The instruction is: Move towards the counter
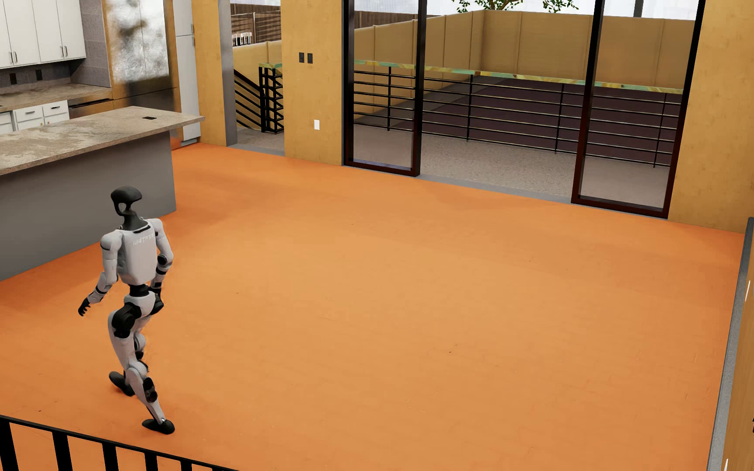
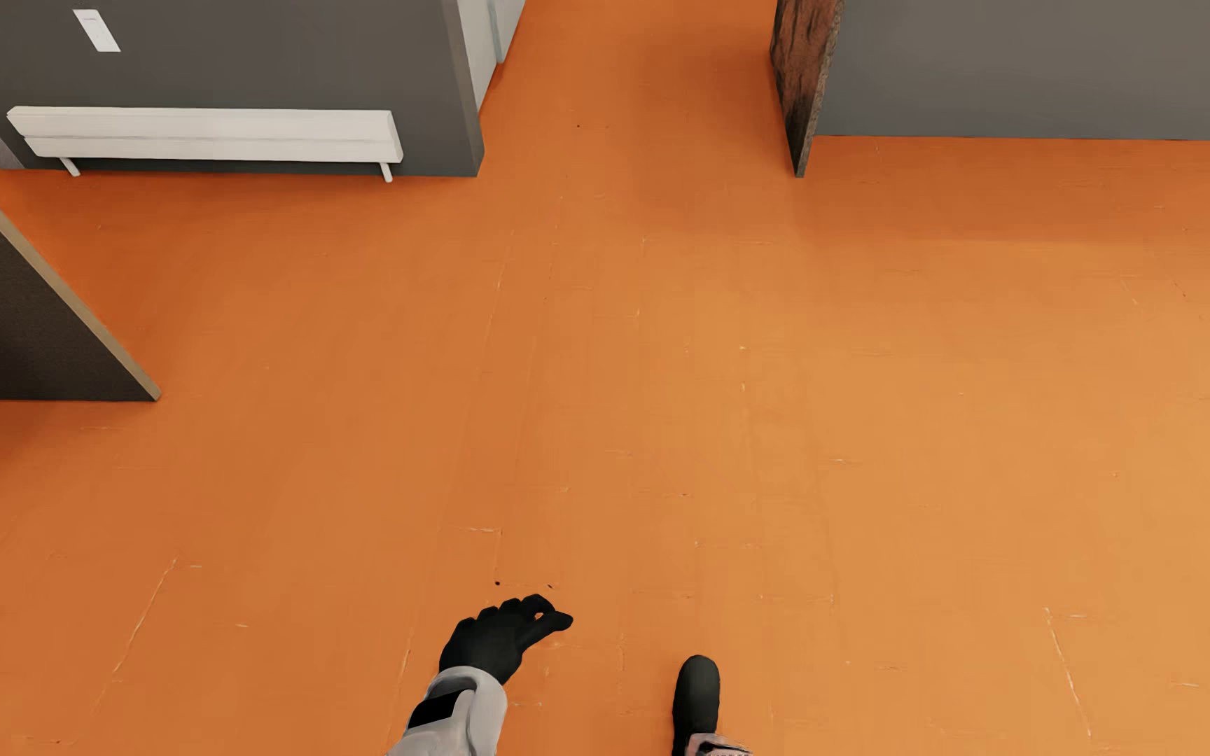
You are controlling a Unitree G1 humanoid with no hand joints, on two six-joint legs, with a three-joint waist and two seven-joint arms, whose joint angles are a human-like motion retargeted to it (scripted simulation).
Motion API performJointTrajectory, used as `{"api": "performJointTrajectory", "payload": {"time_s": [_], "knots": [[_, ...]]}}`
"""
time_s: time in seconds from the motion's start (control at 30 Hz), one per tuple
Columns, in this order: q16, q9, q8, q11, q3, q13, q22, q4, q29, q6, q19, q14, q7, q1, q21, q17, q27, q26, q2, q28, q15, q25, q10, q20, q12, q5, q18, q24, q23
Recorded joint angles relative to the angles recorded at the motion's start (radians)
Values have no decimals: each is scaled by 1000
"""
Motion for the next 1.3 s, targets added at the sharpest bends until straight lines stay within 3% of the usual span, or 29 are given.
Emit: {"api": "performJointTrajectory", "payload": {"time_s": [0.03, 0.07, 0.13, 0.2, 0.27, 0.3, 0.33, 0.37, 0.4, 0.47, 0.53, 0.6, 0.63, 0.73, 0.8, 0.83, 0.9, 0.97, 1.07, 1.1, 1.2, 1.3], "knots": [[-5, -4, 21, -20, -4, -3, -6, -2, 6, 4, 44, -17, -6, 33, -12, 1, 1, -3, -15, 2, -2, -4, 0, -12, 1, 9, -3, -11, 3], [-8, -9, 45, 0, -8, -5, -6, 3, 2, 7, 31, -29, -11, 62, -25, 7, 1, 0, -17, 4, 25, -6, 2, -19, 8, 24, -7, -22, 7], [-10, -20, 63, 137, -16, -5, 24, 29, -17, 22, -59, -7, -22, 129, -48, 32, 6, 28, -34, 9, 138, -10, 24, -17, 41, 63, -18, -34, 23], [-13, -28, 48, 253, -24, -9, 86, 72, -26, 51, -125, 101, -25, 155, -74, 60, 19, 87, -13, 23, 132, -15, 119, 8, 96, 106, -55, -33, 56], [4, -28, 2, 296, -36, -29, 145, 134, -25, 86, -176, 317, -39, 78, -106, 95, 34, 127, 43, 1, 54, -14, 355, 10, 142, 151, -183, -11, 84], [30, -26, -32, 303, -43, -16, 171, 170, -41, 102, -192, 423, -46, 0, -121, 106, 9, 122, 76, -19, 19, -11, 521, -21, 146, 168, -274, 22, 97], [63, -23, -66, 301, -50, -20, 180, 209, -50, 118, -202, 536, -47, -92, -128, 116, -10, 107, 113, -33, -13, -12, 680, -53, 147, 183, -316, 54, 108], [92, -19, -94, 291, -53, -32, 169, 242, -54, 133, -209, 560, -46, -183, -126, 119, -26, 88, 157, -40, -41, -20, 809, -64, 149, 197, -305, 65, 115], [118, -14, -115, 283, -52, -47, 141, 264, -55, 146, -212, 506, -47, -273, -116, 118, -40, 73, 200, -41, -70, -33, 904, -49, 156, 213, -288, 48, 122], [155, -5, -126, 267, -39, -100, 40, 268, -51, 164, -213, 395, -48, -421, -91, 112, -50, 63, 287, -27, -125, -65, 953, 33, 201, 245, -247, -23, 139], [162, 1, -113, 252, -14, -148, -66, 252, -48, 174, -215, 239, -58, -536, -72, 104, -69, 68, 368, 2, -177, -85, 847, 128, 250, 274, -185, -98, 134], [155, 3, -90, 224, 15, -184, -146, 253, -58, 179, -219, 183, -52, -604, -57, 93, -93, 70, 446, 23, -214, -84, 598, 182, 293, 295, -161, -140, 99], [141, 3, -76, 201, 28, -197, -163, 262, -65, 180, -218, 180, -37, -616, -47, 85, -102, 78, 487, 34, -226, -75, 436, 184, 301, 304, -134, -139, 80], [127, -3, -30, 124, 61, -228, -167, 266, -80, 180, -214, 258, 18, -581, -20, 70, -109, 74, 610, 58, -233, -47, -72, 163, 334, 322, -140, -95, 43], [110, -8, 4, 131, 75, -231, -134, 254, -107, 176, -206, 265, 30, -571, -3, 69, -107, 74, 677, 78, -244, -40, -133, 167, 357, 327, -146, -68, 39], [94, -12, 23, 146, 82, -224, -110, 240, -118, 170, -200, 325, 19, -573, 2, 68, -102, 76, 706, 86, -236, -40, -79, 176, 369, 320, -81, -62, 41], [57, -21, 45, 211, 90, -180, -48, 218, -126, 147, -180, 416, 32, -543, -18, 74, -83, 84, 751, 95, -155, -19, 10, 193, 393, 285, -52, -53, 51], [31, -26, 63, 400, 92, -121, 27, 181, -109, 111, -77, 373, 63, -499, -44, 79, -58, 85, 711, 88, 33, 17, 67, 190, 396, 228, -32, -37, 80], [15, -18, 45, 856, 92, -76, 97, 124, -7, 62, 84, 273, 121, -411, 84, -25, -112, 59, 474, 77, 372, -61, 91, 153, 349, 87, -6, 16, 79], [13, -12, 45, 959, 88, -60, 104, 103, 2, 48, 86, 242, 130, -383, 96, -49, -122, 50, 386, 77, 376, -67, 97, 138, 322, 47, -2, 28, 53], [11, 3, 34, 1018, 64, 14, 114, 48, -56, 19, 28, 152, 118, -287, -17, -31, -66, 25, 177, 80, 106, 39, 113, 107, 220, -21, 10, 53, -18], [1, 10, -3, 718, 32, 54, 64, 15, -93, 11, -62, 79, 66, -189, -87, 6, -15, -10, 64, 89, -59, 84, 112, 104, 126, -53, 18, 29, -53]]}}
